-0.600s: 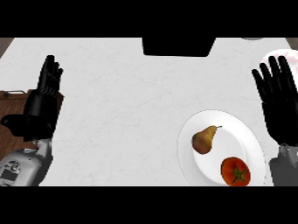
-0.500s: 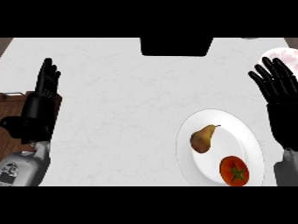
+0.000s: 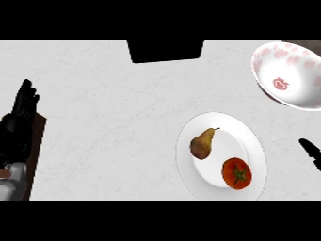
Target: Pick the tomato from the plate and place it in the bowl
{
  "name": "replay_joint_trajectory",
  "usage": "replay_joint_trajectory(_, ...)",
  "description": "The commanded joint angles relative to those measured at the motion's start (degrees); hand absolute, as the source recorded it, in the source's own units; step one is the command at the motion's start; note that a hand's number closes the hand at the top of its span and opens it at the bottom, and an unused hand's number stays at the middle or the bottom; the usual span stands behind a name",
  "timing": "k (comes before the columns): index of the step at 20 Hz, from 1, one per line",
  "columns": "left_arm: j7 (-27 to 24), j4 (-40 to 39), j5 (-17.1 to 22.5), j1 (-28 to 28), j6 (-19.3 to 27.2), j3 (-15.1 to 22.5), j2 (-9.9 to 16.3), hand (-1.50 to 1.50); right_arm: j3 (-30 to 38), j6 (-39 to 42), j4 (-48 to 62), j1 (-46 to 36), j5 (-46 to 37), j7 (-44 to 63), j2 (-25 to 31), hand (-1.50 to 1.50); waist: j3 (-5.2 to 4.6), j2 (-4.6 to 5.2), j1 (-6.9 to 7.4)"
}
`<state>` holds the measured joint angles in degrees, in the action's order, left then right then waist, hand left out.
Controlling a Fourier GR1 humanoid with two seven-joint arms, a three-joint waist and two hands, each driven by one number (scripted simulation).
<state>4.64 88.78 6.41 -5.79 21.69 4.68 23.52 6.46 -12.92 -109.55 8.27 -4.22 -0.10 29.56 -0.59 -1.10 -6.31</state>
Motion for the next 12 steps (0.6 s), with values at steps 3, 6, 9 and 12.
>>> replay_joint_trajectory(3, 0.44, -0.36, 2.94, 3.08, -3.37, -2.49, 2.39, 0.0, -4.55, -10.04, -10.71, 22.73, -15.96, -8.68, -6.04, -1.5, 0.47, -0.26, -0.31)
replay_joint_trajectory(6, 1.12, 1.34, 4.72, 2.01, -6.11, -2.78, 3.17, 0.0, -8.74, -15.81, -15.17, 32.8, -23.47, -10.67, -11.51, -1.5, 0.5, 0.32, 2.14)
replay_joint_trajectory(9, 0.96, 0.35, 4.2, 0.89, -6.86, -2.5, 2.96, 0.0, -11.99, -19.15, -19.8, 43.38, -26.98, -14.42, -15.93, -1.5, 0.53, 0.63, 3.11)
replay_joint_trajectory(12, 0.16, 1.62, 3.16, 2.13, -6.96, -1.58, 1.13, 0.0, -12.76, -18.77, -24.64, 49.7, -26.79, -15.69, -17.32, -1.5, 0.56, 0.84, 4.84)
